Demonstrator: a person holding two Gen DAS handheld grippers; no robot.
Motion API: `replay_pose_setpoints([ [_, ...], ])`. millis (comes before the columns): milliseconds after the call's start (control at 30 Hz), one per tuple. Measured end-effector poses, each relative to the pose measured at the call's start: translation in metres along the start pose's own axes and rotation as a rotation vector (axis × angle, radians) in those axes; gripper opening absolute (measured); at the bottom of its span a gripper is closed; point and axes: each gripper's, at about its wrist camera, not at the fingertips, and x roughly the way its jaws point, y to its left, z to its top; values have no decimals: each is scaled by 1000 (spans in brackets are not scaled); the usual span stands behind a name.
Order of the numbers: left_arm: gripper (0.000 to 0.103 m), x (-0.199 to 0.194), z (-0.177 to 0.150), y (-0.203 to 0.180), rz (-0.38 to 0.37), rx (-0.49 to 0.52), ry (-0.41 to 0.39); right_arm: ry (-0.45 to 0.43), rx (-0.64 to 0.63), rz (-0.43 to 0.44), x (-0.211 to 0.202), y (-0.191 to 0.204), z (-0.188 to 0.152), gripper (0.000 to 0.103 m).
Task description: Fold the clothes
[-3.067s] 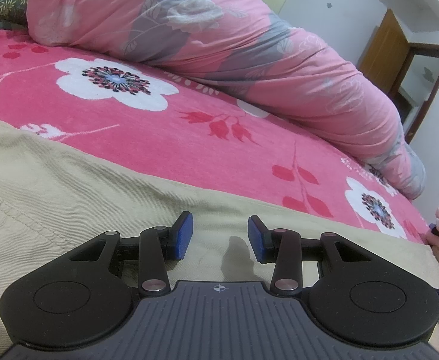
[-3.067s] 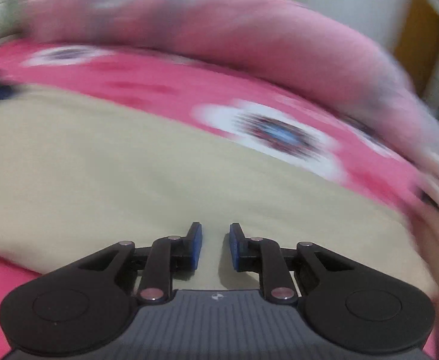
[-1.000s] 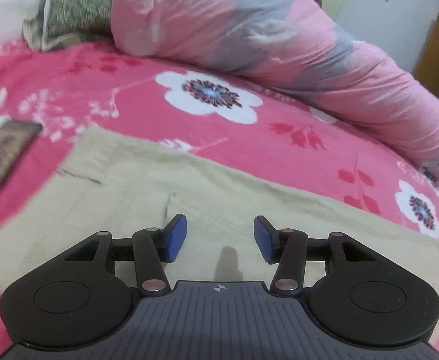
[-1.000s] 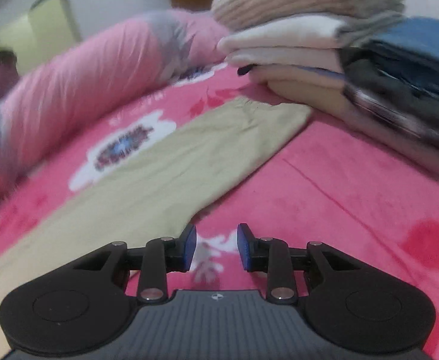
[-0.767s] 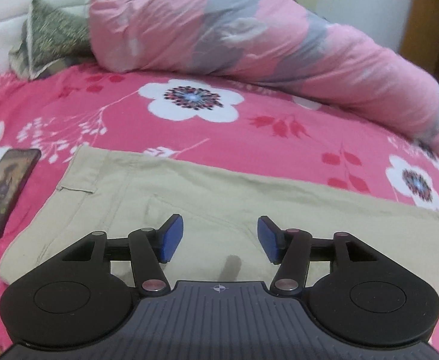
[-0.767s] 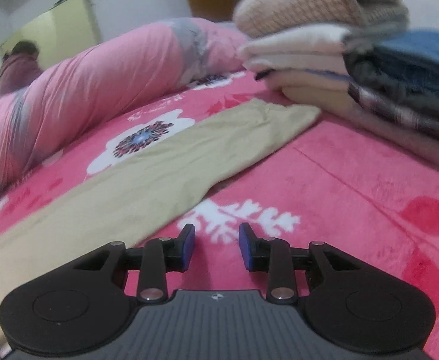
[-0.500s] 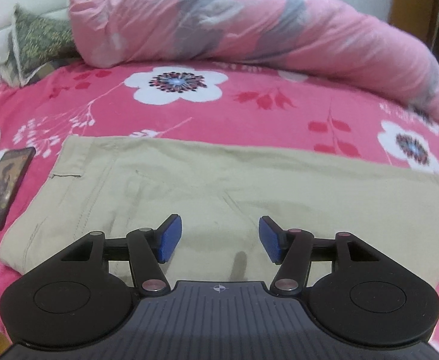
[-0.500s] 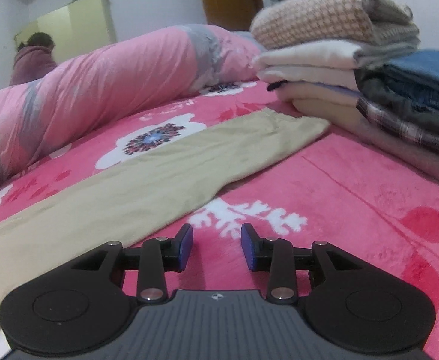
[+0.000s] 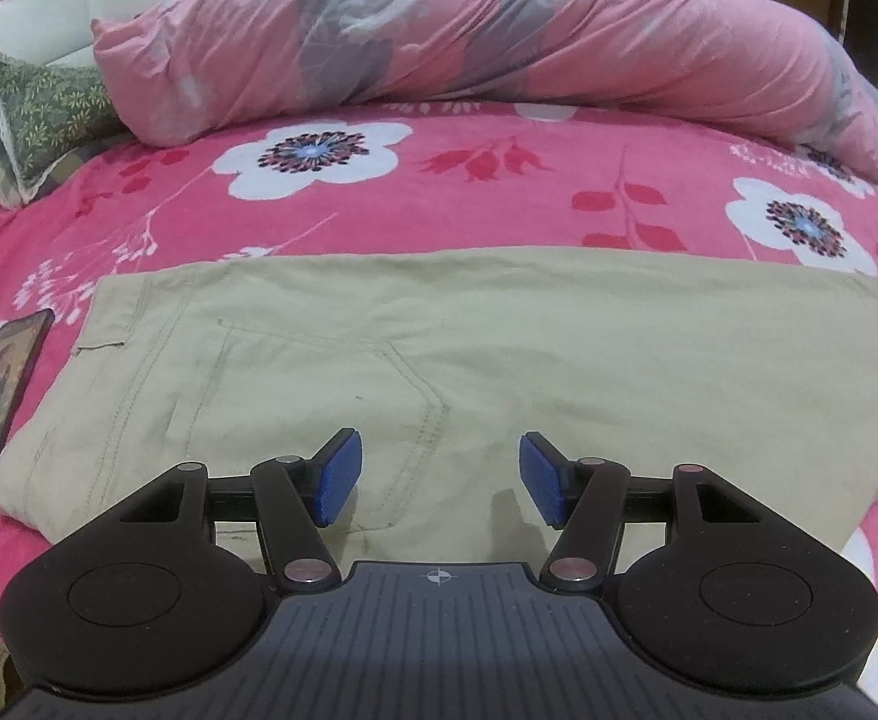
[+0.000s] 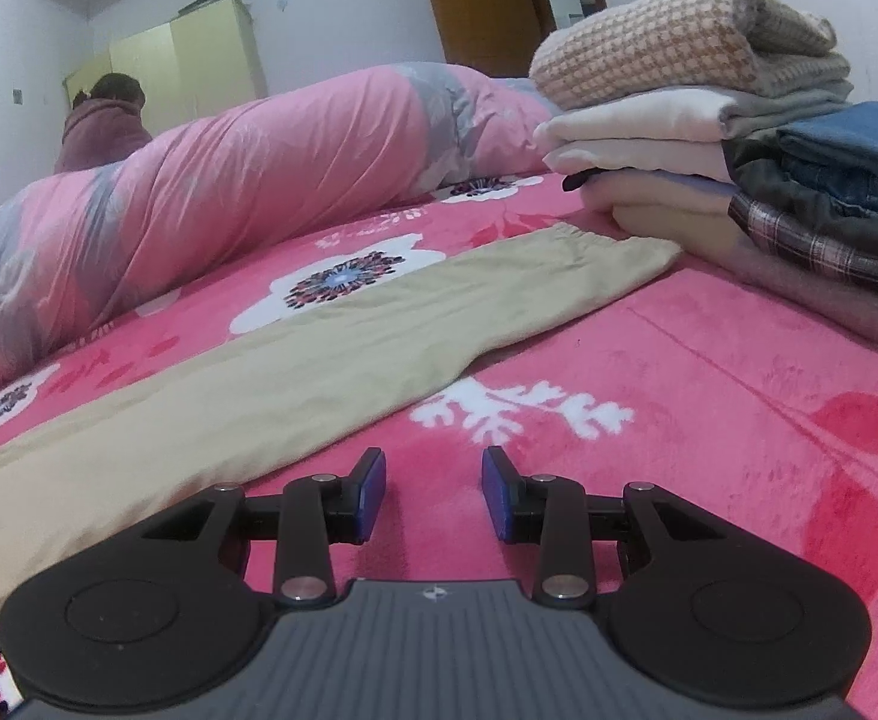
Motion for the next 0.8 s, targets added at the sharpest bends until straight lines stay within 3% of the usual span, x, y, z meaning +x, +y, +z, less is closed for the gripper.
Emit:
replay_pose_setpoints([
  [133,59,-3,2,-6,6,18,-5,11,-19,13,-4,6,5,38],
  [200,59,-4,4,-10,10,27,-10,-13,-89,19,-11,21,13,38],
  [333,60,-3,7,-15,11,33,-14,-85,-225,143,-23,61,25,38],
  [567,60,3,6,-25,3,46,-6,-74,-425,318,-10,136,7,37],
  [700,61,9,6,-32,-37,40,-17,-74,-509,320,3,168,-10,37],
  [800,64,17,4,-42,-55,55,-40,-41,-478,276,23,172,-13,37],
])
